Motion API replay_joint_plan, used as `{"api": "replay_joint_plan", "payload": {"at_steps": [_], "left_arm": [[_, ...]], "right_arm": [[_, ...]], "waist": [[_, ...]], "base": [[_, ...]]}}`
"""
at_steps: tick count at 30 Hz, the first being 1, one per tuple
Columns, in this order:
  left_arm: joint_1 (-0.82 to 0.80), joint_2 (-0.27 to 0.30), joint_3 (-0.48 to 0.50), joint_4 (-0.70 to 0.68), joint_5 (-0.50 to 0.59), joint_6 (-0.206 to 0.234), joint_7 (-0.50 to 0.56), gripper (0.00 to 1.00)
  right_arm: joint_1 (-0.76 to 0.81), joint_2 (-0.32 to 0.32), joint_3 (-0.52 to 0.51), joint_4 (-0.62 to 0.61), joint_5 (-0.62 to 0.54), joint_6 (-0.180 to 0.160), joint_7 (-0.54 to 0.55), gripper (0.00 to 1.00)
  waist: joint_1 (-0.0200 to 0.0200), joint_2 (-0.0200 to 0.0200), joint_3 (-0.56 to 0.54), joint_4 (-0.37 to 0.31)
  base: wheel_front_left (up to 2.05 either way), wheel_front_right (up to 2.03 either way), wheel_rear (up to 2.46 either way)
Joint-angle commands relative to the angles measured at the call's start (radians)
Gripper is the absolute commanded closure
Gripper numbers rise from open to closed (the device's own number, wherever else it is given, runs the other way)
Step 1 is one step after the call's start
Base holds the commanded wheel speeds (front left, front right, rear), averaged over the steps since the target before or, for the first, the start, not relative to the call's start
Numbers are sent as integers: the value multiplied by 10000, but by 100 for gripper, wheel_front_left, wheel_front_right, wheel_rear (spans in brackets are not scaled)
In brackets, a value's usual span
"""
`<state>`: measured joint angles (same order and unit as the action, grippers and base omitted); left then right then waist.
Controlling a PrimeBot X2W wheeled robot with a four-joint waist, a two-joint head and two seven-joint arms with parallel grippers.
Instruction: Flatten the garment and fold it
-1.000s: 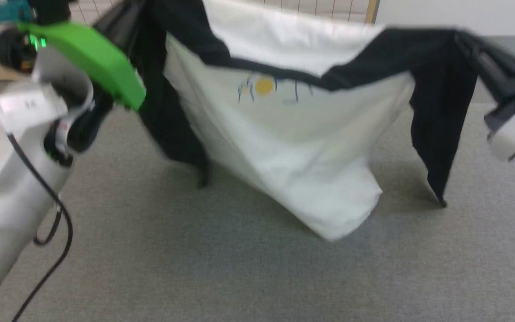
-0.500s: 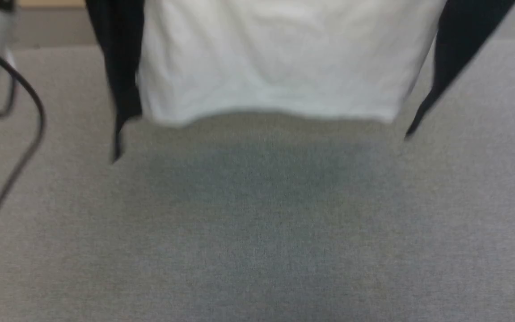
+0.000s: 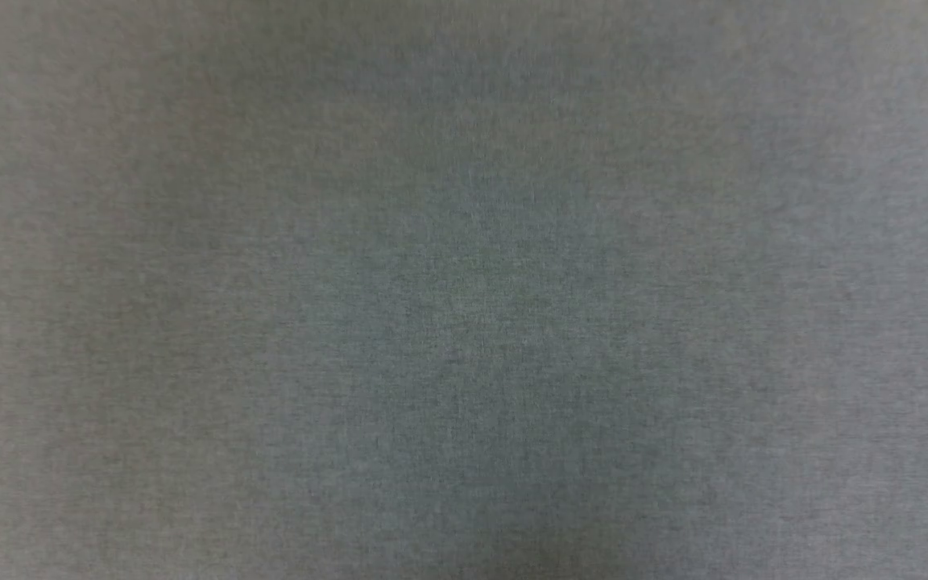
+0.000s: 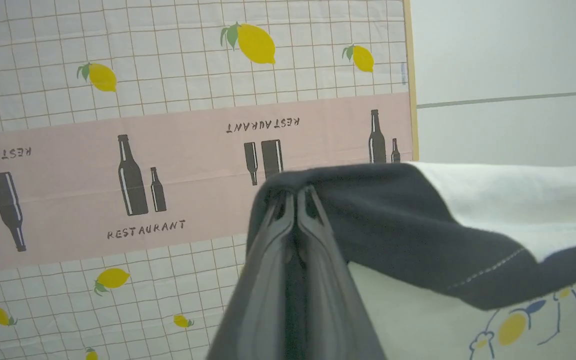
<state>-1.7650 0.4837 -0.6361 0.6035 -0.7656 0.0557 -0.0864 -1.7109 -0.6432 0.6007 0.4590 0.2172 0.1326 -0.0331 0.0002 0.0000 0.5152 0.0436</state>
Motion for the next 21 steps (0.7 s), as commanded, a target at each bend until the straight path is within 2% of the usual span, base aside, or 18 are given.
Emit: {"api": "replay_joint_plan", "payload": {"at_steps": [1,8,14,17,18,21], "left_arm": [[19,-53,53,248,-50,-104,-153,100],[1581,-133,-77,1157,-374,-703,-980,100],[4200,-120,-186,999,-615,-992,-1597,100],[6050,13,-19,495,-835,-909,-1712,100],[7898,239,199,-188,-985,-699,-1743,100],[10018,439,403,-1117,-1046,-399,-1749,100]], "right_arm": [[14,123,147,251,-19,-19,-199,100],[1176,221,1088,900,323,-19,-1125,100],[3133,-103,1999,819,1032,-19,-1766,100],[4457,-324,2427,418,1389,-19,-1950,100],[5798,-520,2771,-91,1680,-19,-1991,100],[7283,-759,3066,-605,1969,-19,-1933,100]], "waist": [[-2,0,692,18],[-2,0,316,71],[-2,0,-774,107],[-2,0,-1507,95],[-2,0,-2160,48],[-2,0,-2787,4]], "base": [[0,0,0],[0,0,0],[0,0,0],[0,0,0],[0,0,0],[0,0,0]]}}
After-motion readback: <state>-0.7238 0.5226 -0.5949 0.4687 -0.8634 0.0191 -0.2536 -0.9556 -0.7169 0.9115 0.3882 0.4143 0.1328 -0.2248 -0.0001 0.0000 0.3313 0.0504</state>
